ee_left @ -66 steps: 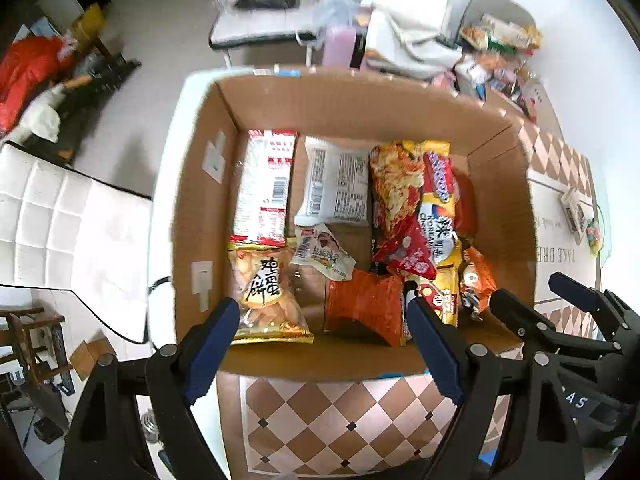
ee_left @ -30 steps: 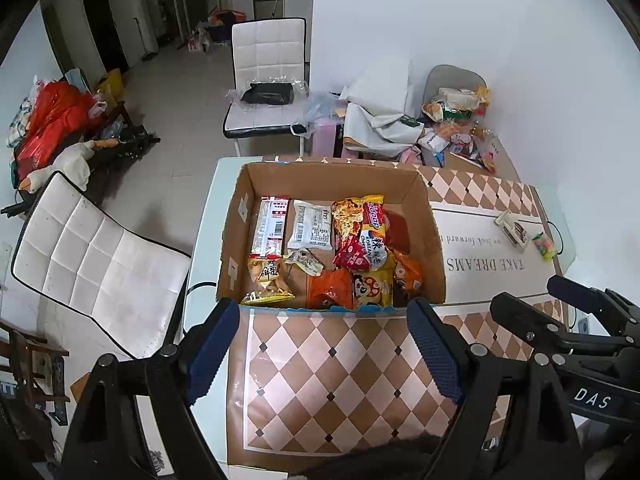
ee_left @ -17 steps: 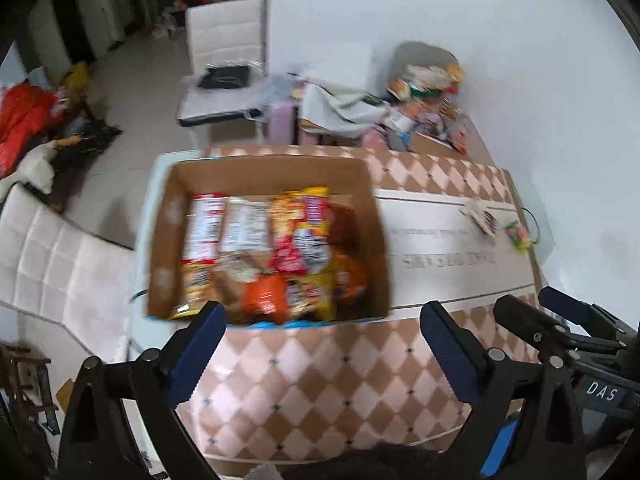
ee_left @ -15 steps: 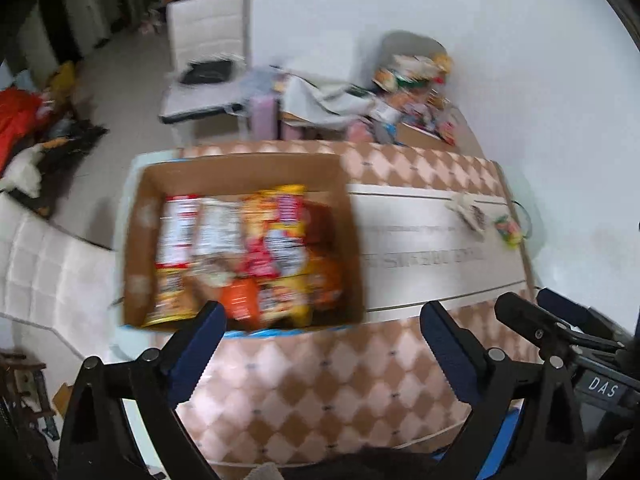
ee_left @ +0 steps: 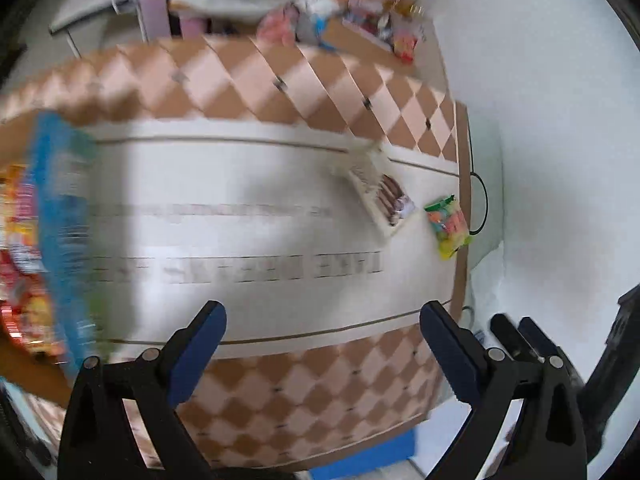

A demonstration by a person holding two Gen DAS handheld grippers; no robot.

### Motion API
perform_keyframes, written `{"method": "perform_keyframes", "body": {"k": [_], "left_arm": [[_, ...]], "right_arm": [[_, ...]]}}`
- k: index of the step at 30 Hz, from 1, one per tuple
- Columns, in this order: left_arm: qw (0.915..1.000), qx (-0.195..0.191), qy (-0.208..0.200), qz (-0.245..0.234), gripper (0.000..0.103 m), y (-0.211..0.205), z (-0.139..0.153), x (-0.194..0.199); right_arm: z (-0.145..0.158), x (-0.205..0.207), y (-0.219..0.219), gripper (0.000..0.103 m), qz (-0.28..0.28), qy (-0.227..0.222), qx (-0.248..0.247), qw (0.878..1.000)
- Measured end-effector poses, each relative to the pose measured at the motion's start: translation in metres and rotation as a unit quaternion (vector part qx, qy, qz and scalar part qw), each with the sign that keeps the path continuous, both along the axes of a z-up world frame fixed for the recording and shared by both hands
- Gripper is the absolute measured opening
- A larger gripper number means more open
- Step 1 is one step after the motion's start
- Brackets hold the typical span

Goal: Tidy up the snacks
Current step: 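Grasp the white Franzzi cookie pack with the left tool while the right tool grasps the candy bag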

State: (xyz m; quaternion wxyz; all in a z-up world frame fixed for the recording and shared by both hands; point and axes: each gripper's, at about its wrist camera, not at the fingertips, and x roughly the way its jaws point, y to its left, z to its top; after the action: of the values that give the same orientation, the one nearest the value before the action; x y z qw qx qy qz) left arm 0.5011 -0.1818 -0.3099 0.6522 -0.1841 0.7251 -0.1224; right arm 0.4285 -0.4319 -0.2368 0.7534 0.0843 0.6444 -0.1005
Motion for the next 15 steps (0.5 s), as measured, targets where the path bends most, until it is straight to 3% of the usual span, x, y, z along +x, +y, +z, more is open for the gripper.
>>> {"method": "perform_keyframes", "body": {"k": [8, 15], "left_arm": [[0.9957, -0.012, 0.090, 0.020, 0.099, -0.083, -0.072, 0.051], [0.9922, 0.027, 0.119, 0.022, 0.099, -0.130, -0.106, 0.086]], "right_arm": [[-0.088, 0.054, -0.060, 0.097, 0.078, 0.081, -0.025, 0.993], [-0.130, 0.078, -0.092, 0.097, 0.084, 0.105, -0.020, 0.991]]}}
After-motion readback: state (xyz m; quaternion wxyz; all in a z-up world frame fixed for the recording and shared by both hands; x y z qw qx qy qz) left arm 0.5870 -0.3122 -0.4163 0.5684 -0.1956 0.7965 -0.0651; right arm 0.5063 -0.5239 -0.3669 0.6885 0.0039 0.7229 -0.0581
